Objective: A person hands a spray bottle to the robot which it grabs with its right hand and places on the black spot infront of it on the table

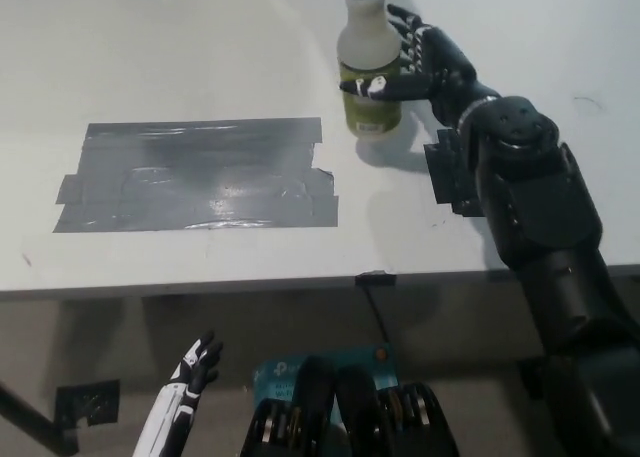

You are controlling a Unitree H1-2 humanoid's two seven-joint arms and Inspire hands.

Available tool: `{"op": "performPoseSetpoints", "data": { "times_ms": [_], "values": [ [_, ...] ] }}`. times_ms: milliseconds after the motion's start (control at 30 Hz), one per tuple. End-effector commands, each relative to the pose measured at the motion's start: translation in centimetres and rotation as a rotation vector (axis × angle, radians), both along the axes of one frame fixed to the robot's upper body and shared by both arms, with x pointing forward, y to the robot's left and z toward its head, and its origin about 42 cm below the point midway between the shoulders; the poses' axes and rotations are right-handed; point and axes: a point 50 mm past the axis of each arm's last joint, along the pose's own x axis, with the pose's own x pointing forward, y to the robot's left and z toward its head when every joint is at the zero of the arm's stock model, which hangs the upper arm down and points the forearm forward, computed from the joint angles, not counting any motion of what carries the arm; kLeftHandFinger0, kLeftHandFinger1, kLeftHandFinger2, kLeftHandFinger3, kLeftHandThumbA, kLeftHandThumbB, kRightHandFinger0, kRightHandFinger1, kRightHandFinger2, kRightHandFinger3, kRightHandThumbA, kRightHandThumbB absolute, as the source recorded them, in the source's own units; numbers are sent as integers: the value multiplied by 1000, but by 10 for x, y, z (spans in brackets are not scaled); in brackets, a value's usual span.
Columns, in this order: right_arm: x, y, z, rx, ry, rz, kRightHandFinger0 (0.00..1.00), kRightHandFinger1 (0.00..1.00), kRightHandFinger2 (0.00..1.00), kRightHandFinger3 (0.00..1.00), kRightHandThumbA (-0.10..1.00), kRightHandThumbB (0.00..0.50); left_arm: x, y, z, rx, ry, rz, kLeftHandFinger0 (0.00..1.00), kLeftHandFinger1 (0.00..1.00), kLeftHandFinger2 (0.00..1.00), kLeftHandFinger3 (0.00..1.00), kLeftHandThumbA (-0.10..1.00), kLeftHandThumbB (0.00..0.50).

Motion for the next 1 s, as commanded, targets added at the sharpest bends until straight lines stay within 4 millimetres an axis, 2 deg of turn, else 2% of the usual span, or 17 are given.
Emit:
{"op": "performPoseSetpoints", "data": {
  "times_ms": [0, 167, 400, 600, 667, 733, 833, 900, 933, 967],
  "values": [
    [9, 20, 53, 29, -147, 22, 1000, 1000, 1000, 1000, 907, 441, 0, 3, 11, 17, -46, 3, 1000, 1000, 1000, 1000, 1000, 85],
    [13, 26, 65, 2, -160, 25, 1000, 1000, 1000, 1000, 945, 490, 4, 3, 11, 24, -52, 1, 1000, 1000, 1000, 1000, 1000, 101],
    [15, 44, 75, -9, -157, 31, 1000, 1000, 1000, 1000, 910, 500, 3, 3, 13, 9, -55, 4, 1000, 1000, 1000, 1000, 1000, 99],
    [18, 50, 61, -57, -152, 28, 1000, 1000, 1000, 1000, 938, 474, 3, 4, 14, 17, -58, 2, 1000, 1000, 1000, 1000, 1000, 78],
    [20, 50, 55, -59, -140, 25, 1000, 1000, 1000, 1000, 939, 499, 4, 4, 15, 18, -62, -4, 1000, 1000, 1000, 1000, 1000, 76],
    [20, 49, 51, -57, -138, 26, 1000, 1000, 1000, 1000, 937, 500, 5, 4, 16, 13, -64, -6, 1000, 1000, 1000, 1000, 1000, 81],
    [22, 50, 45, -50, -132, 18, 1000, 1000, 1000, 1000, 870, 489, 7, 4, 18, 11, -67, -3, 1000, 1000, 1000, 1000, 1000, 85],
    [21, 51, 41, -41, -138, 8, 1000, 1000, 1000, 1000, 747, 467, 7, 4, 19, 14, -64, -4, 1000, 1000, 1000, 1000, 1000, 71],
    [20, 51, 39, -41, -141, 7, 1000, 1000, 1000, 1000, 743, 466, 6, 4, 20, 15, -63, -4, 1000, 1000, 1000, 1000, 1000, 69],
    [20, 51, 38, -40, -141, 8, 1000, 1000, 1000, 1000, 740, 487, 6, 4, 20, 14, -64, -5, 1000, 1000, 1000, 1000, 1000, 63]
  ]
}}
